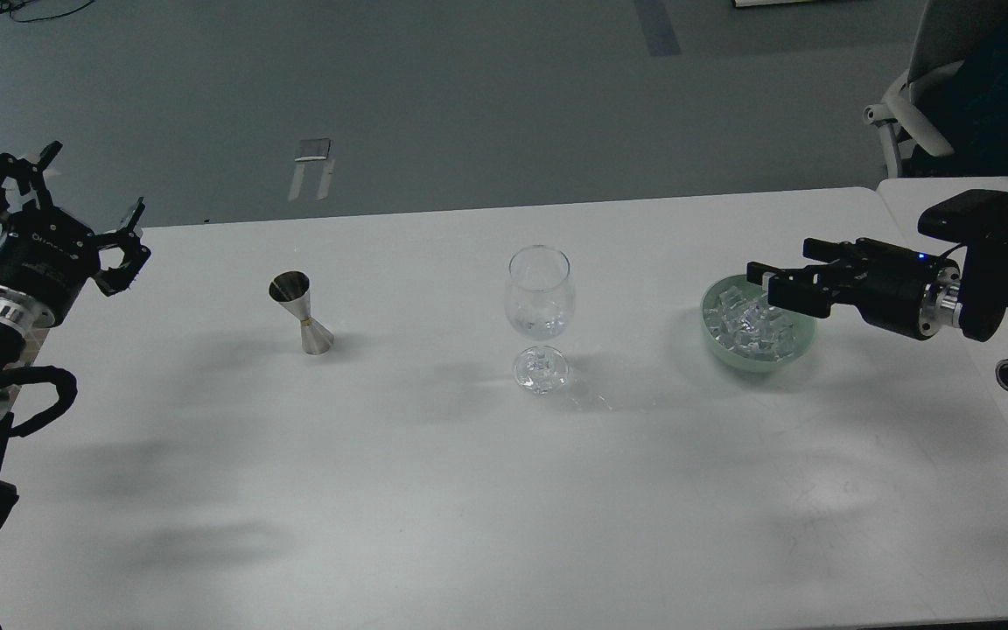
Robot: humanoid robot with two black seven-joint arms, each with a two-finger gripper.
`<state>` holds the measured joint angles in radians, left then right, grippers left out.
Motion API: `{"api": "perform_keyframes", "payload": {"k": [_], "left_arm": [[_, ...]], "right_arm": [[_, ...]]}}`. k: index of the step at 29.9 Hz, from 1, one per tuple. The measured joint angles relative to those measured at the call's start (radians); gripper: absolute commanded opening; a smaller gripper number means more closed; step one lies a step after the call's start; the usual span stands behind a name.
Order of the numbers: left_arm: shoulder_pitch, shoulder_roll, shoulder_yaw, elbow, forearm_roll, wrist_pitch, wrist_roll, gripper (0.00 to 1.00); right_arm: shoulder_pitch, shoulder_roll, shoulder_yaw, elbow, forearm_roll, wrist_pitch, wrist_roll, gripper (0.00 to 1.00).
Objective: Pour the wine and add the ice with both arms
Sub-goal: 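Reach the right gripper into the glass bowl of ice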
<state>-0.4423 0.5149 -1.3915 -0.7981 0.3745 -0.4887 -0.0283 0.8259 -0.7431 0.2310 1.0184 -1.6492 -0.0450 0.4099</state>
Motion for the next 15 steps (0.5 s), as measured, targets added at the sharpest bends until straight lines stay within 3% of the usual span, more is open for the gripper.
{"api": "perform_keyframes", "payload": {"k": [4,6,8,15], "left_arm": [[-0.001,-0.006,0.000,-0.004,0.018,0.000,-0.001,0.98],[-0.001,-0.008,0.000,-0.006,0.021,0.000,-0.001,0.98],[-0.001,-0.008,-0.001,-0.008,0.021,0.000,-0.001,0.98],[-0.001,-0.009,-0.001,-0.009,0.021,0.000,-0.001,0.98]], "right_arm": [[-0.001,0.028,-0.025,-0.030,-0.031,-0.001,0.000,0.89],[0.000,0.047,-0.045,-0.038,-0.034,-0.001,0.000,0.67],[0.002,0.060,-0.059,-0.044,-0.035,-0.001,0.000,0.63],[0.009,0.108,-0.093,-0.089,-0.037,-0.001,0.007,0.63]]}}
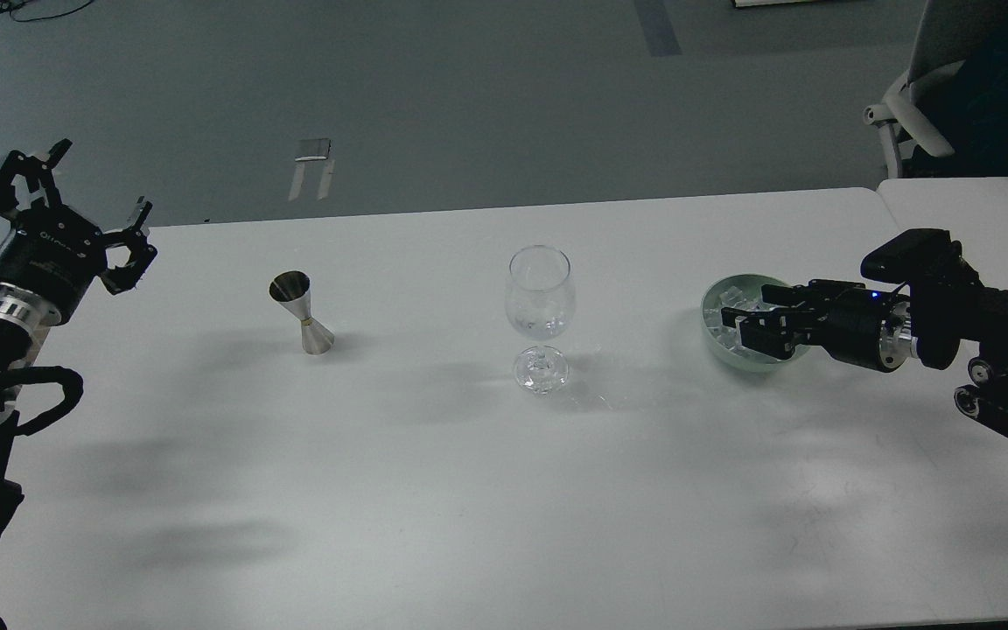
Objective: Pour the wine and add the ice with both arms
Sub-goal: 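Reach the right gripper into the glass bowl of ice, then close the right gripper on an ice cube in the bowl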
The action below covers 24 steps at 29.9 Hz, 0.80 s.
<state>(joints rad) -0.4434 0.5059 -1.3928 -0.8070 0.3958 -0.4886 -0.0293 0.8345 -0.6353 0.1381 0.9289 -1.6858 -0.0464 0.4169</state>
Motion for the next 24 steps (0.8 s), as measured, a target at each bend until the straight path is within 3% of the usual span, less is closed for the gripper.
{"api": "perform_keyframes", "payload": {"k": [24], "left_arm": [[0.003,-0.003,0.000,-0.001,0.000,0.000,-0.001,0.98]], "right_arm": [[0.001,0.035,-0.005,-0.069,-0.078,0.000,0.000,0.59]]}}
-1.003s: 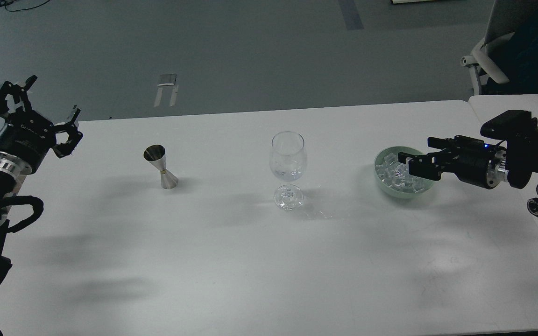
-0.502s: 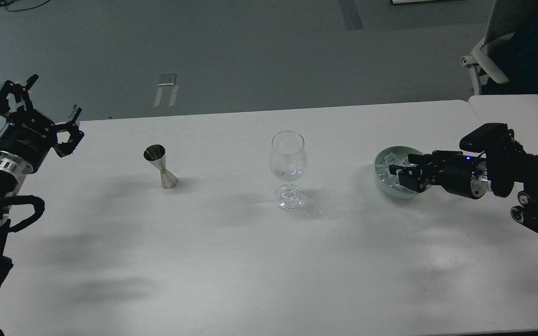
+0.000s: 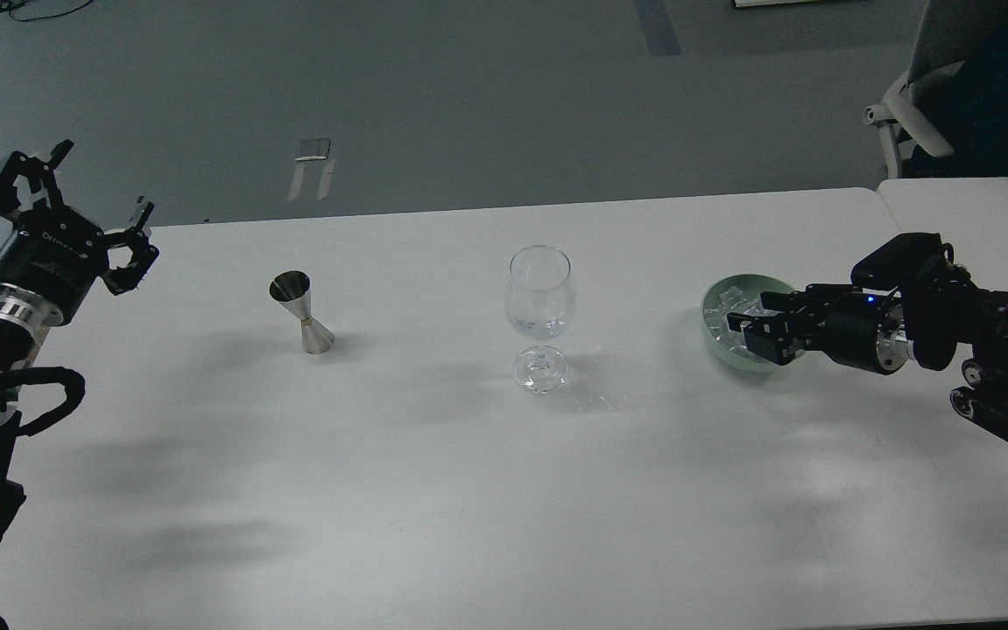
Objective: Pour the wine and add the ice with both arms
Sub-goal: 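Close the right gripper on an ice cube in the bowl, then lift the ice with the right gripper and move it above the wine glass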
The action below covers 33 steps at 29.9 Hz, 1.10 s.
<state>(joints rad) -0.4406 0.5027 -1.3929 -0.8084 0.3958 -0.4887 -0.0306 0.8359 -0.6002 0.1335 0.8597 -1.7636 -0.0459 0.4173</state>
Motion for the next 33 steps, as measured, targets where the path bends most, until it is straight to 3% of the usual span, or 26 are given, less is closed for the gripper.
{"api": "perform_keyframes", "payload": {"k": [4,6,10,12,17,26,33], "left_arm": [[0.000,-0.001,0.000,0.000,0.000,0.000,0.000,0.98],[0.000,-0.001,0.000,0.000,0.000,0.000,0.000,0.98],[0.000,-0.001,0.000,-0.003,0.000,0.000,0.000,0.98],[0.000,-0.001,0.000,-0.007,0.000,0.000,0.000,0.98],[0.000,-0.001,0.000,-0.008,0.000,0.000,0.000,0.98],[-0.002,-0.001,0.001,-0.011,0.000,0.000,0.000,0.98],[0.003,-0.001,0.001,-0.035,0.001,0.000,0.001,0.98]], "right_arm": [[0.000,0.020,-0.014,-0.012,-0.002,0.000,0.000,0.49],[0.004,0.024,-0.025,-0.014,-0.002,0.000,0.000,0.34],[0.006,0.024,-0.034,-0.015,-0.002,0.000,0.000,0.27],[0.006,0.023,-0.035,-0.015,-0.004,0.000,0.000,0.15],[0.008,0.019,-0.035,-0.013,-0.010,0.000,0.000,0.00],[0.058,-0.060,-0.032,0.038,-0.007,0.000,-0.001,0.00],[0.220,-0.241,-0.032,0.233,0.009,0.028,-0.002,0.00]]}}
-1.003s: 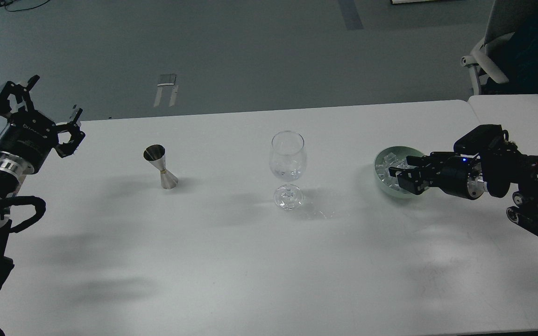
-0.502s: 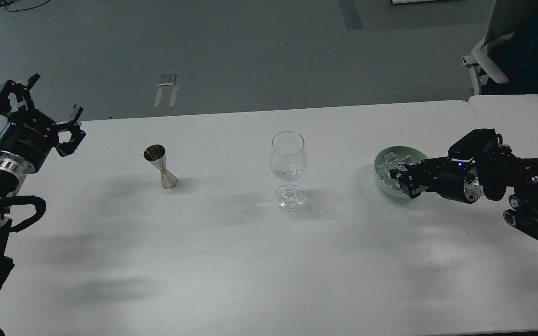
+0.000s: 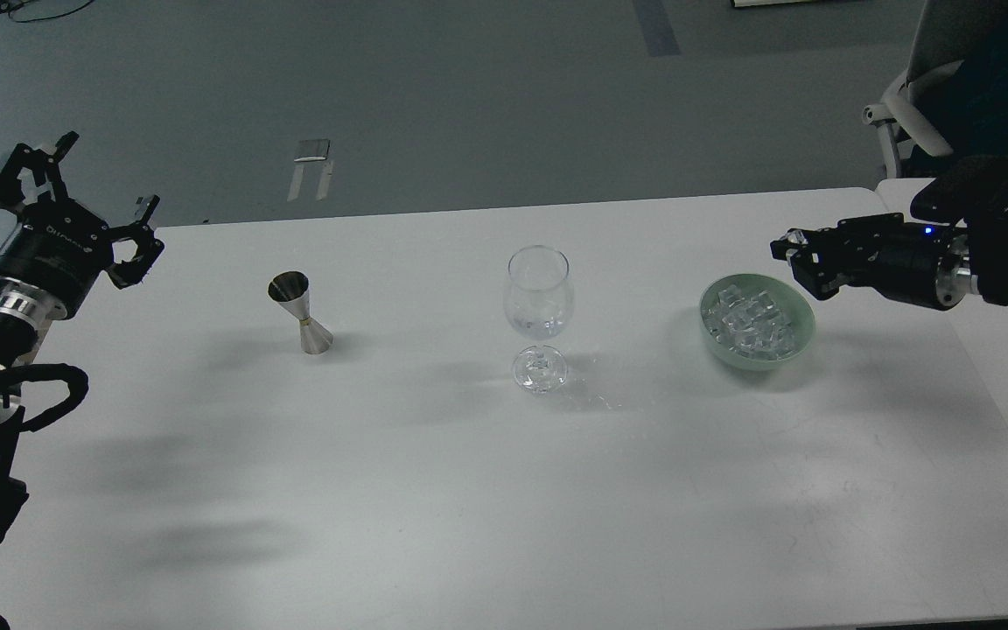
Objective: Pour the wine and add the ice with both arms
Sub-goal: 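Lift the ice with the right gripper and move it above the wine glass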
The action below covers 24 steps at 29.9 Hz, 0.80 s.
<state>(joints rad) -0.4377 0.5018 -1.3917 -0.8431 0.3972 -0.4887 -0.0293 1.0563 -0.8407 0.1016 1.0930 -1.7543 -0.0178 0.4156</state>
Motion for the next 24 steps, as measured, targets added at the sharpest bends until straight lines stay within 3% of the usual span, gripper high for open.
{"api": "perform_keyframes", "payload": {"k": [8,17,24], "left_arm": [[-0.004,0.000,0.000,-0.002,0.001,0.000,0.000,0.98],[-0.008,0.001,0.001,-0.002,0.002,0.000,0.000,0.98],[-0.008,0.000,0.000,-0.012,0.003,0.000,0.001,0.98]], "right_arm": [[0.249,-0.040,-0.019,0.141,0.002,0.105,0.000,0.00],[0.602,0.253,-0.324,0.131,0.168,0.139,0.000,0.00],[0.687,0.385,-0.443,0.128,0.262,0.225,0.004,0.00]]}}
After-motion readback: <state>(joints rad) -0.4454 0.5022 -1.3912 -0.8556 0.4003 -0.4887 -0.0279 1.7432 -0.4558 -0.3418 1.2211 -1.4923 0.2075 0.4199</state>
